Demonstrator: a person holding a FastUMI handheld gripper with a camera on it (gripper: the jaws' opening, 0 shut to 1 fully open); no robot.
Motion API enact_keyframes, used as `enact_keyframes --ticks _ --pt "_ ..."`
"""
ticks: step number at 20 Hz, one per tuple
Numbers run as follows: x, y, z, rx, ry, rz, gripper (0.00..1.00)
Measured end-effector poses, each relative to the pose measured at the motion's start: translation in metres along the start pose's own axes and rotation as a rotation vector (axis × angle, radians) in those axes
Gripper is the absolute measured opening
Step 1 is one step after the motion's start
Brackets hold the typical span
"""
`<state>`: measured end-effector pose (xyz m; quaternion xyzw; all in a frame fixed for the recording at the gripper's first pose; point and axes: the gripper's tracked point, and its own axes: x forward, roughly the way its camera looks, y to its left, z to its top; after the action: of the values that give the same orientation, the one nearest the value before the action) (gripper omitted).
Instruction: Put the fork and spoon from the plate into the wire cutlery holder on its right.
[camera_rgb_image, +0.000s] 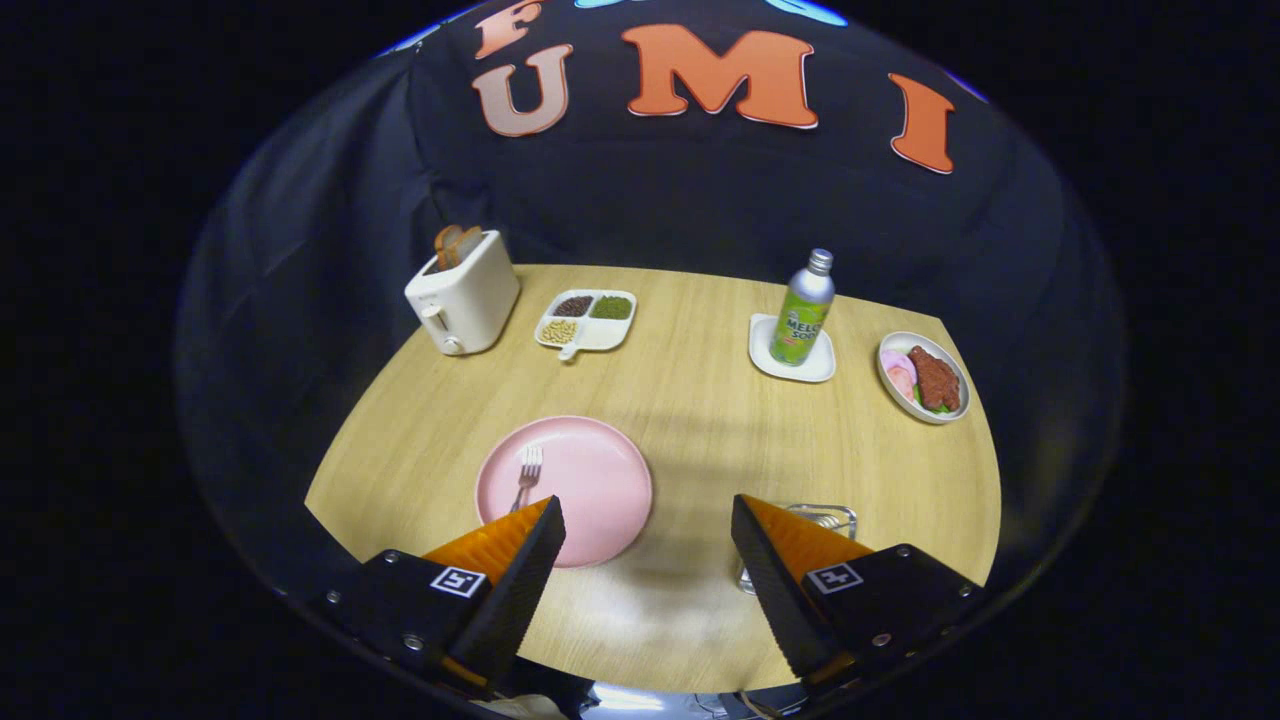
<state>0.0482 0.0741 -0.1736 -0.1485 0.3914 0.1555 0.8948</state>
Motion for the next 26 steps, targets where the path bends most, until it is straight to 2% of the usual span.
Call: enact_keyframes --ticks 5,7,13,19,23,25,26 --pt "0.009 0.036 -0.01 0.1 -0.048 0.071 1.0" --pt "0.022 0.044 -0.034 0.108 0.006 0.062 0.99" --pt "0.067 0.085 -0.068 -0.015 0.087 0.057 0.99" --pt "0.115 0.102 -0.093 -0.049 0.178 0.015 0.99" --pt "0.129 0.108 -0.104 -0.04 0.221 0.013 0.99" --pt "0.133 0.109 -0.105 -0.043 0.231 0.011 0.92" --pt "0.135 0.108 -0.105 -0.042 0.234 0.004 0.86"
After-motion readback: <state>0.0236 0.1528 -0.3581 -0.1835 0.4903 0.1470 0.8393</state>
